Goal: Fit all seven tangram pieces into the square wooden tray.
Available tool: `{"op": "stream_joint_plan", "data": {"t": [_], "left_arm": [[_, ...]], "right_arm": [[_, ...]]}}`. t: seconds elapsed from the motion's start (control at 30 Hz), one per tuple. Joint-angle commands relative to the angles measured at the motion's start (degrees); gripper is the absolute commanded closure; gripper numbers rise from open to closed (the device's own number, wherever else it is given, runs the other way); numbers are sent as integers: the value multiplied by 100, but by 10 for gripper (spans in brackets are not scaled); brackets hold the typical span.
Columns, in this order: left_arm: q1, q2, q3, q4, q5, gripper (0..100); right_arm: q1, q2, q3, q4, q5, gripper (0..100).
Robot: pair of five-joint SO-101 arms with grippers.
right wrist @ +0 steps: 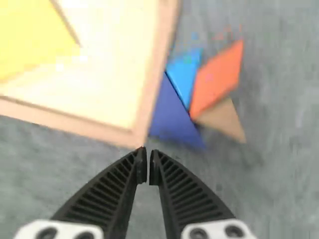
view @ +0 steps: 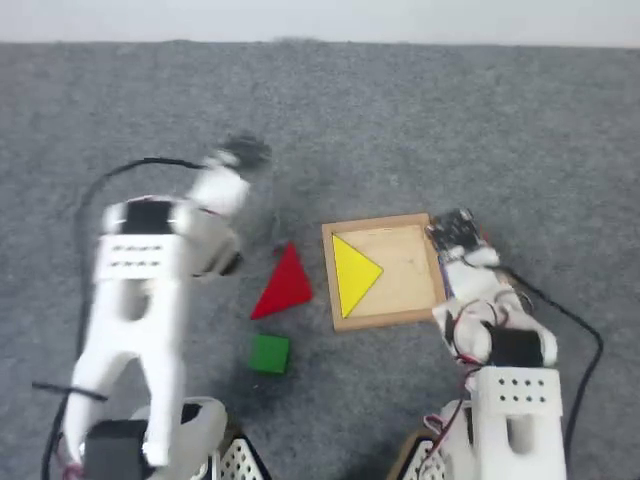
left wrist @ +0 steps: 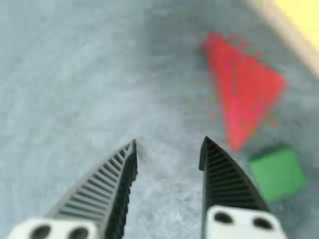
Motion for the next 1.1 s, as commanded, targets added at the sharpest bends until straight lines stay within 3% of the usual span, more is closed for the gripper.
{"op": "stream_joint_plan", "data": {"t": [0.0,0.2,0.33,0.5,0.6,0.83,0.93,1.07], "left_arm": [[-1591,-264,-48,-255,1055,808],[-2884,334,110,-360,2127,807],[-3200,774,435,-967,2453,805],[-3648,958,462,-1486,2479,805],[-3675,976,470,-1626,2479,805],[-3859,958,462,-1635,2479,805],[-3824,958,462,-1635,2479,805],[-3824,958,462,-1635,2479,805]], "right_arm": [[-910,875,-1407,215,-510,965],[-3108,3451,-3042,-145,-1530,965],[-3881,4875,-3877,-831,-2145,964],[-4382,5930,-4695,-831,-3719,963],[-4716,6229,-4967,-875,-5152,948],[-4840,6695,-5064,-892,-7543,712],[-4760,6941,-5116,-945,-8193,660],[-4549,7292,-5143,-1446,-8255,636]]}}
